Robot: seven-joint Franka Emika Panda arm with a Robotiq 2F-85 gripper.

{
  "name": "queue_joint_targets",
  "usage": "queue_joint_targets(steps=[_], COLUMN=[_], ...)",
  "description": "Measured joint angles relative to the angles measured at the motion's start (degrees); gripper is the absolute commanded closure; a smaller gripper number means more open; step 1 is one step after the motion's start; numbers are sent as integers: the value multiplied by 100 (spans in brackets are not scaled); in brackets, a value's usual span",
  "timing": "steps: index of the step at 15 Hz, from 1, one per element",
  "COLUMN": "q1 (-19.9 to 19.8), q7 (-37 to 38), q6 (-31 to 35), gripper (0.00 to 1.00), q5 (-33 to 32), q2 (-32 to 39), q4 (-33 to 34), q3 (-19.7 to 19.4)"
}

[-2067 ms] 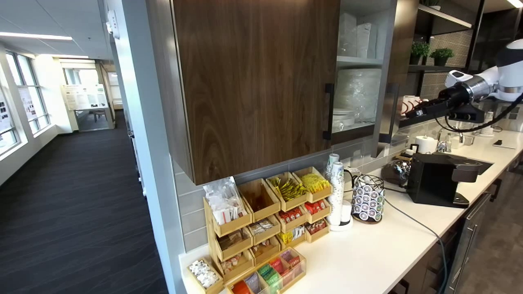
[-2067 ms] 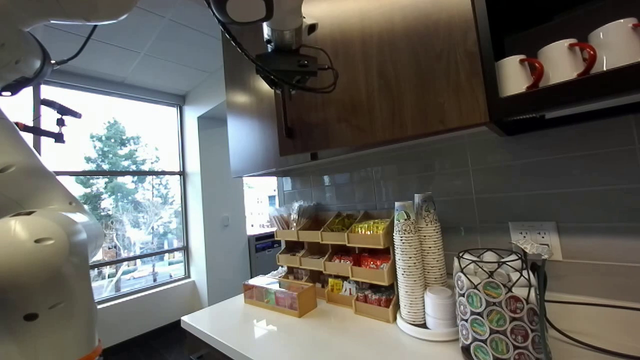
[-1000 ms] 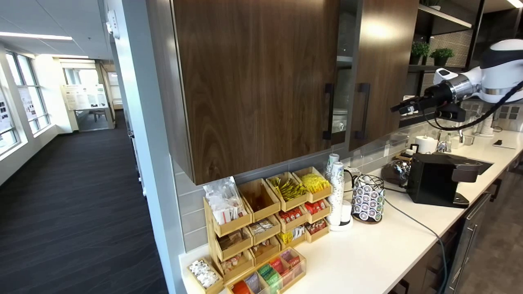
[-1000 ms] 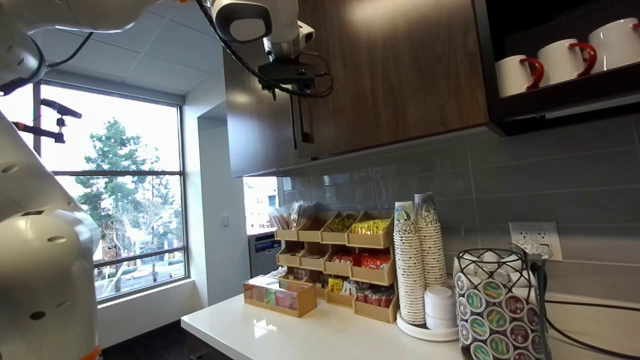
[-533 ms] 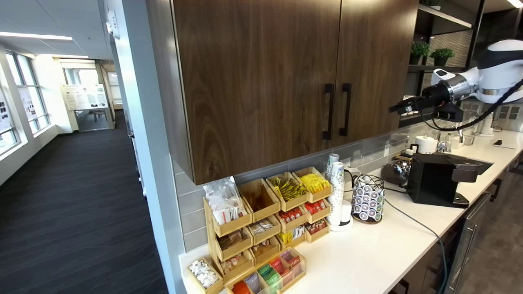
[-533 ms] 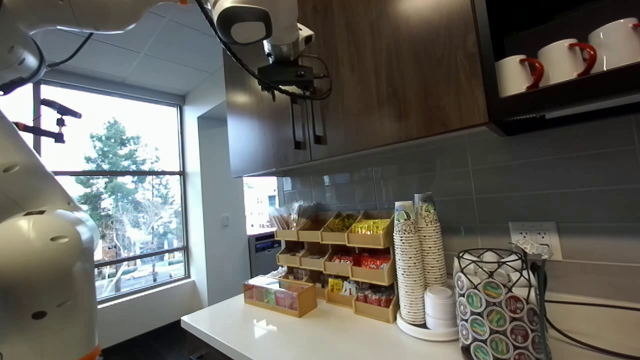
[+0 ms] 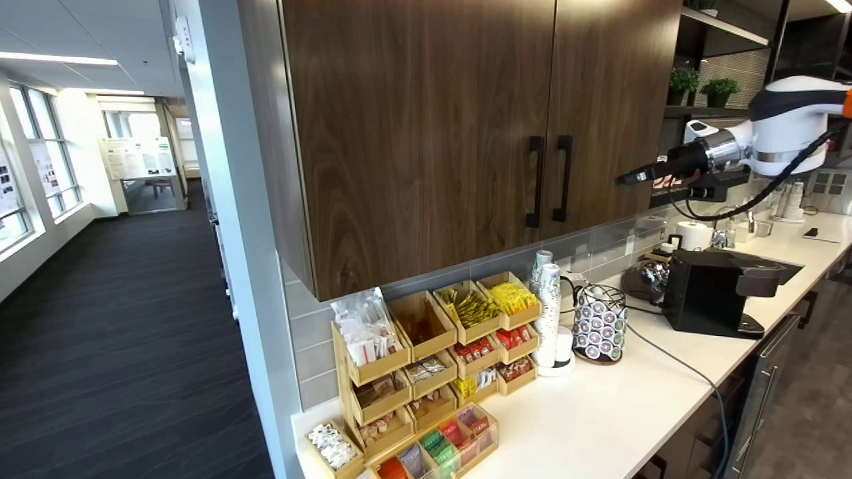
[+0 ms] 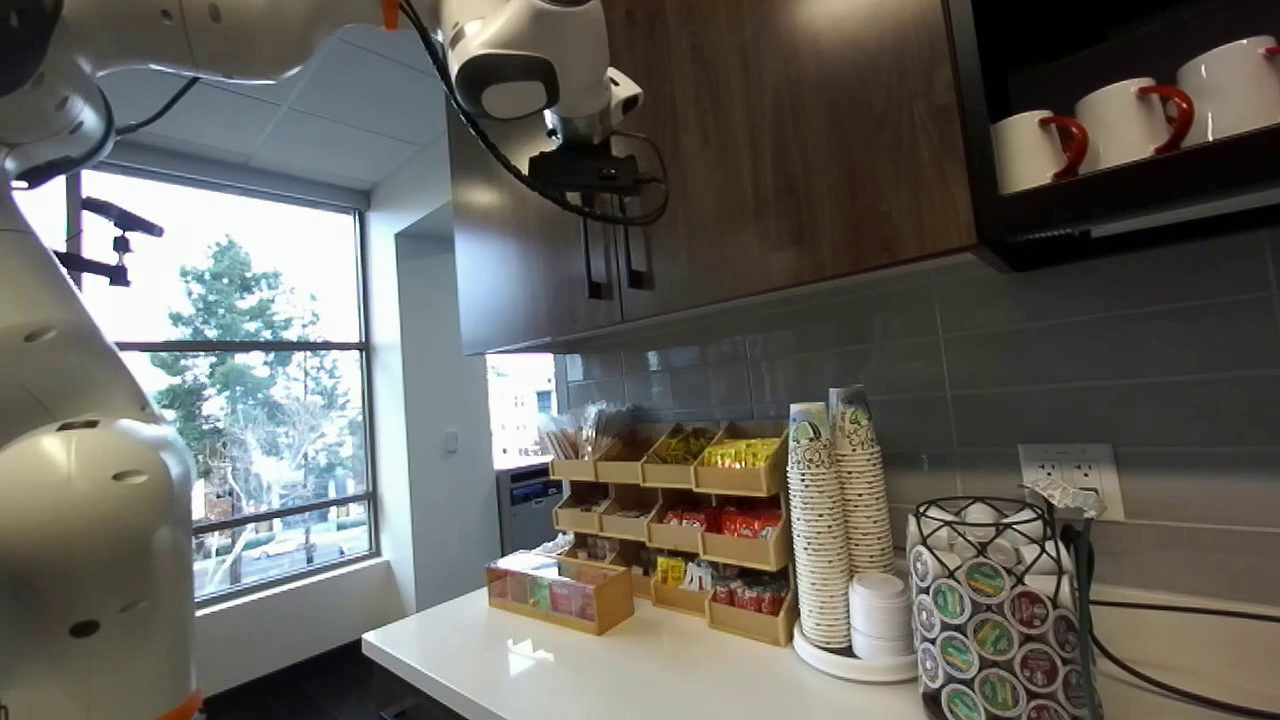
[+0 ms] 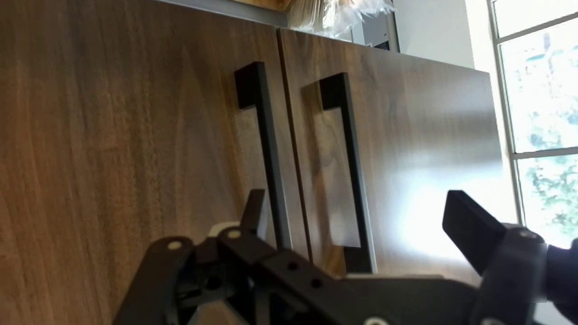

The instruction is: Open the door to the cupboard

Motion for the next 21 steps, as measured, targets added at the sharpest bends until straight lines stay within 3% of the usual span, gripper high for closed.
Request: queue_joint_targets(steps=[4,11,21], q1=[204,401,122], q7=[21,-18,-36], q6=[453,329,-1355], gripper=[0,0,0], q5=[309,587,793], q2=[552,1535,2420], q4=[266,1266,2457], q3=[153,202,145])
